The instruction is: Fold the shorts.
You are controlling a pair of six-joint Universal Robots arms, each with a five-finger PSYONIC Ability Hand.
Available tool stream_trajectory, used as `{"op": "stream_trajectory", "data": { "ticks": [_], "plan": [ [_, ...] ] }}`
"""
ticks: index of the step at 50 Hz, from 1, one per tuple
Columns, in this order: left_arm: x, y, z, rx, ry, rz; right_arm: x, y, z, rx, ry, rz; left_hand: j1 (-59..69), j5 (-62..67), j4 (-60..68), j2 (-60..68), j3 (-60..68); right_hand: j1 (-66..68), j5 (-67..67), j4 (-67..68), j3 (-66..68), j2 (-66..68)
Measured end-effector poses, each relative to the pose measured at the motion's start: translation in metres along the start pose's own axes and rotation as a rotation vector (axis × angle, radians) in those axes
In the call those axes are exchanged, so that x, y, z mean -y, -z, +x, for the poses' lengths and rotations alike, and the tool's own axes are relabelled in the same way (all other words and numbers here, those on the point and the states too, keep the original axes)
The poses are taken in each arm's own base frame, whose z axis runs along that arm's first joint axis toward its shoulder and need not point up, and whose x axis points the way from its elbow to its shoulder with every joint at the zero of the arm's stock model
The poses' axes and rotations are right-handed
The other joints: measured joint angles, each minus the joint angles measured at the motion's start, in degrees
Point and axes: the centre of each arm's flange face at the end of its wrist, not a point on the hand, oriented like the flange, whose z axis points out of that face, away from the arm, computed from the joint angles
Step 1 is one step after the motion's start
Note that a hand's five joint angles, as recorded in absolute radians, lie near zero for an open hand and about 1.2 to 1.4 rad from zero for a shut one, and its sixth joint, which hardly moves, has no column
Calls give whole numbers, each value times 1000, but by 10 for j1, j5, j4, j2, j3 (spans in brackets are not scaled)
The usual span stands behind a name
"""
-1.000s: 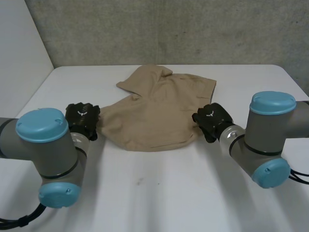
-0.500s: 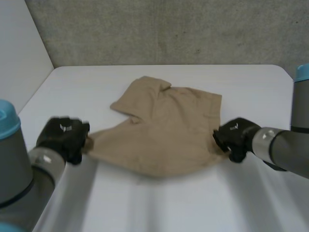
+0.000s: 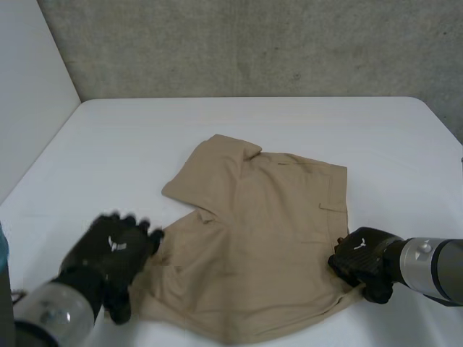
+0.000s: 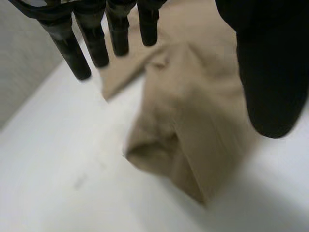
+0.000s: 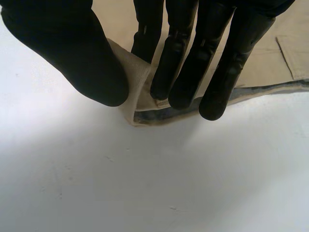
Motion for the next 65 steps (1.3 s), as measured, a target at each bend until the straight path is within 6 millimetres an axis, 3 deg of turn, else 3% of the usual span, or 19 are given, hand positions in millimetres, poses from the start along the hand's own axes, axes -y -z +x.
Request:
{"op": "stream_trajectory", "data": {
  "ticks": [4,9,11,12,19,21,23,28,33,42,61,64,65],
  "plan": [
    [24,-11,-11,33,-13,90,-2,-3,1,-14,-17,14,0,-14,-18,-21,-17,1,0,0,0,0],
    [49,-42,-23,74,-16,209,-4,-7,0,-25,-25,26,8,-9,-14,-15,-13,1,0,0,0,0],
    [54,-62,-28,88,-11,248,-5,-9,-1,-27,-26,28,17,-3,-7,-5,-8,1,0,0,0,0],
    [56,-81,-31,97,-6,274,-6,-10,-2,-27,-26,29,70,35,36,34,26,1,0,0,0,0],
    [46,-157,-33,85,6,301,-8,-15,-4,-42,-33,46,110,79,81,76,72,1,0,0,0,0],
    [44,-164,-32,80,8,297,-7,-17,-3,-50,-38,55,125,98,99,95,92,1,0,0,0,0],
    [32,-194,-29,65,14,266,-6,-19,-1,-72,-55,76,125,102,103,99,96,1,0,0,0,0],
    [12,-229,-30,53,26,200,-5,-23,2,-101,-98,109,135,110,111,105,101,1,0,0,0,0],
    [5,-246,-33,55,35,173,-6,-26,2,-113,-128,125,181,148,151,147,142,1,0,0,0,0],
    [6,-258,-36,65,36,184,-10,-28,-2,-112,-141,125,250,213,219,215,210,1,0,0,0,0],
    [2,-264,-29,52,30,176,-15,-29,-3,-117,-149,119,250,214,220,216,211,1,5,0,0,0],
    [1,-266,-29,52,31,175,-15,-30,-2,-120,-148,121,313,269,276,279,267,1,5,0,0,0],
    [0,-267,-29,53,31,175,-15,-30,-2,-121,-147,122,418,361,370,375,362,1,5,0,0,0]
  ]
}}
